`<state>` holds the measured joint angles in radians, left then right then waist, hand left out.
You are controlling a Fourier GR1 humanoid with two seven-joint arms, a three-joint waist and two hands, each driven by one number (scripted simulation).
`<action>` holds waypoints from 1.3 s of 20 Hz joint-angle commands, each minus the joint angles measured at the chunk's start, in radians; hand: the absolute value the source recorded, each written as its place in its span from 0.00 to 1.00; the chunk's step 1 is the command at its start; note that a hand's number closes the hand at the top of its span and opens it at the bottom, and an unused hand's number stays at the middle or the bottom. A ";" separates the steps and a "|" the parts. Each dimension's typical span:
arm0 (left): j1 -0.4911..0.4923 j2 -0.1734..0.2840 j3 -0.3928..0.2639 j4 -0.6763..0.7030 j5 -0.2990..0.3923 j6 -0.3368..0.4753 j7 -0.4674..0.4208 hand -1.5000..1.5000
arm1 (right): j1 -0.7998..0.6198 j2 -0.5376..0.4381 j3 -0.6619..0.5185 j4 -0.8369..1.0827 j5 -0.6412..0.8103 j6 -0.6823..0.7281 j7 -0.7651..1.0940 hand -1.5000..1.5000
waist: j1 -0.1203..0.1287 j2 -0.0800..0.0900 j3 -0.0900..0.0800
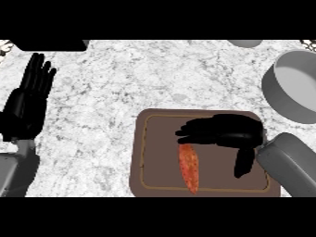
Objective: Pick the sweet potato from the tray and place it in the pot
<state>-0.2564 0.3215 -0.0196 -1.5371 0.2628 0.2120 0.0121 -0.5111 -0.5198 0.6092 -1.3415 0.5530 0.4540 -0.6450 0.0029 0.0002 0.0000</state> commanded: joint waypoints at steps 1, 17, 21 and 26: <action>0.012 0.008 0.048 0.017 0.023 -0.065 -0.014 0.50 | 0.017 0.047 -0.034 -0.025 0.034 0.048 -0.032 0.00 | -0.001 0.000 0.000; -0.004 -0.078 0.036 -0.039 -0.072 -0.048 0.056 0.50 | 0.063 0.256 -0.060 0.209 0.329 -0.107 -0.047 0.00 | 0.004 0.001 0.000; -0.005 -0.061 0.079 -0.012 -0.071 -0.080 0.039 0.50 | 0.115 0.315 -0.041 0.134 0.369 -0.088 -0.016 0.00 | 0.001 0.000 0.000; -0.036 -0.080 0.095 -0.005 -0.076 -0.073 0.045 0.50 | 0.074 0.348 -0.083 0.175 0.383 -0.025 -0.039 0.00 | 0.000 0.000 0.000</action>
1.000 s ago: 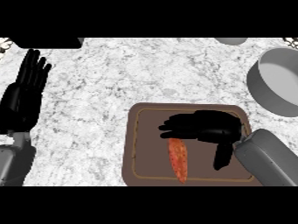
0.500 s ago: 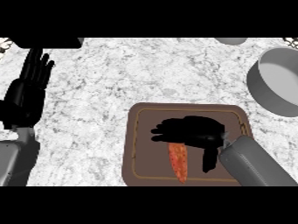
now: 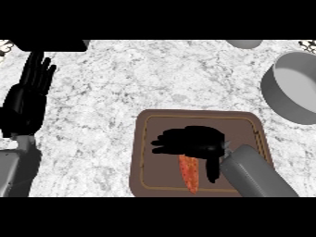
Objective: Pick the sweet potato from the tray and place it in the pot
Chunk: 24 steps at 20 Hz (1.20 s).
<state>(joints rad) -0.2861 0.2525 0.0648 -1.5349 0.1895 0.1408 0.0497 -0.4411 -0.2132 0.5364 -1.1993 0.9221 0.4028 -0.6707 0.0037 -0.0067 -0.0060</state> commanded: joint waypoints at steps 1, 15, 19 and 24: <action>0.003 -0.014 -0.016 -0.019 -0.023 0.000 0.019 0.50 | 0.013 0.056 0.016 0.084 0.036 -0.033 -0.053 0.00 | 0.001 0.007 0.006; 0.020 -0.025 0.013 0.035 -0.021 -0.031 -0.034 0.50 | 0.104 0.117 0.050 -0.050 0.119 -0.141 -0.094 1.00 | -0.006 0.007 0.006; -0.004 -0.016 0.029 0.011 -0.010 -0.015 -0.001 0.50 | 0.069 0.167 -0.144 0.020 0.174 -0.231 0.214 1.00 | -0.004 0.010 0.006; 0.009 -0.013 0.025 0.010 -0.027 -0.008 -0.016 0.50 | -0.005 0.171 -0.394 0.047 0.210 -0.279 0.600 1.00 | -0.038 0.011 0.001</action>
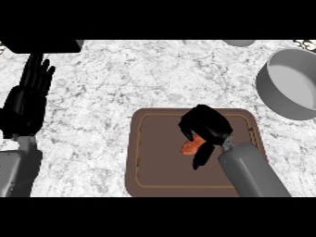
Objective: Pick the sweet potato from the tray and place it in the pot
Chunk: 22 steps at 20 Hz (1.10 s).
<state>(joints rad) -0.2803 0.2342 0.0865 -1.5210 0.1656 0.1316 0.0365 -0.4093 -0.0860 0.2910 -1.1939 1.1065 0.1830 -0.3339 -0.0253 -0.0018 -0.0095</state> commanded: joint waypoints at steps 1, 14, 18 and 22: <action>0.001 -0.004 -0.001 -0.004 -0.002 0.003 -0.006 0.50 | -0.060 0.072 -0.179 0.048 0.037 -0.086 0.341 1.00 | 0.003 0.010 0.005; -0.022 -0.027 -0.040 -0.009 -0.011 -0.003 0.005 0.50 | -0.414 0.085 -0.321 0.066 0.460 -0.421 1.284 1.00 | 0.052 0.005 0.007; 0.020 -0.015 -0.033 -0.037 -0.011 -0.011 0.002 0.50 | -0.515 0.077 -0.302 0.102 0.625 -0.392 1.477 1.00 | 0.056 0.000 0.008; -0.019 0.000 0.003 0.001 0.002 -0.011 0.019 0.50 | -0.475 0.034 -0.334 0.030 0.644 -0.387 1.478 1.00 | 0.023 0.000 0.009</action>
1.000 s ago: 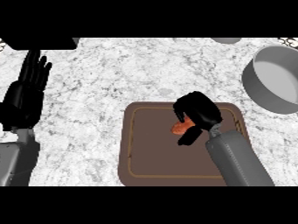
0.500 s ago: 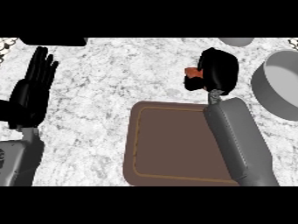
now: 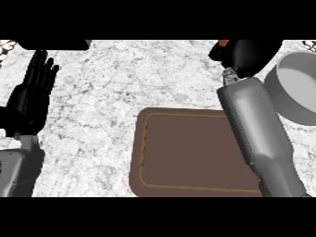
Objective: Pick the sweet potato from the tray and place it in the pot
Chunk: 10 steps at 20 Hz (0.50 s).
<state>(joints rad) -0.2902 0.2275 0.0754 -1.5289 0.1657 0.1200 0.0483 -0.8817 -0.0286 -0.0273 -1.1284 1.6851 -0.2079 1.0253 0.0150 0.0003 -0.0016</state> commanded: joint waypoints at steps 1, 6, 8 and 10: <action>0.033 0.002 0.011 -0.005 -0.002 0.002 0.002 0.50 | 0.019 -0.040 -0.024 -0.102 0.053 0.042 0.098 1.00 | -0.021 -0.005 0.001; -0.007 0.008 0.031 0.012 0.009 -0.007 -0.007 0.50 | 0.183 -0.107 -0.104 -0.203 -0.030 0.083 -0.001 1.00 | -0.032 -0.004 0.002; 0.035 -0.024 -0.001 -0.028 -0.026 0.024 -0.009 0.50 | 0.194 -0.127 -0.124 -0.240 -0.045 0.142 -0.009 1.00 | -0.022 -0.004 0.002; 0.071 -0.027 0.001 -0.019 -0.021 0.000 -0.050 0.50 | 0.308 -0.148 -0.136 -0.339 -0.076 0.143 -0.041 1.00 | -0.028 -0.005 0.002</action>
<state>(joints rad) -0.2532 0.2242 0.0950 -1.5251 0.1648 0.1080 0.0169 -0.6880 -0.1357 -0.1302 -1.3654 1.6475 -0.1145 1.0002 -0.0103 -0.0041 -0.0004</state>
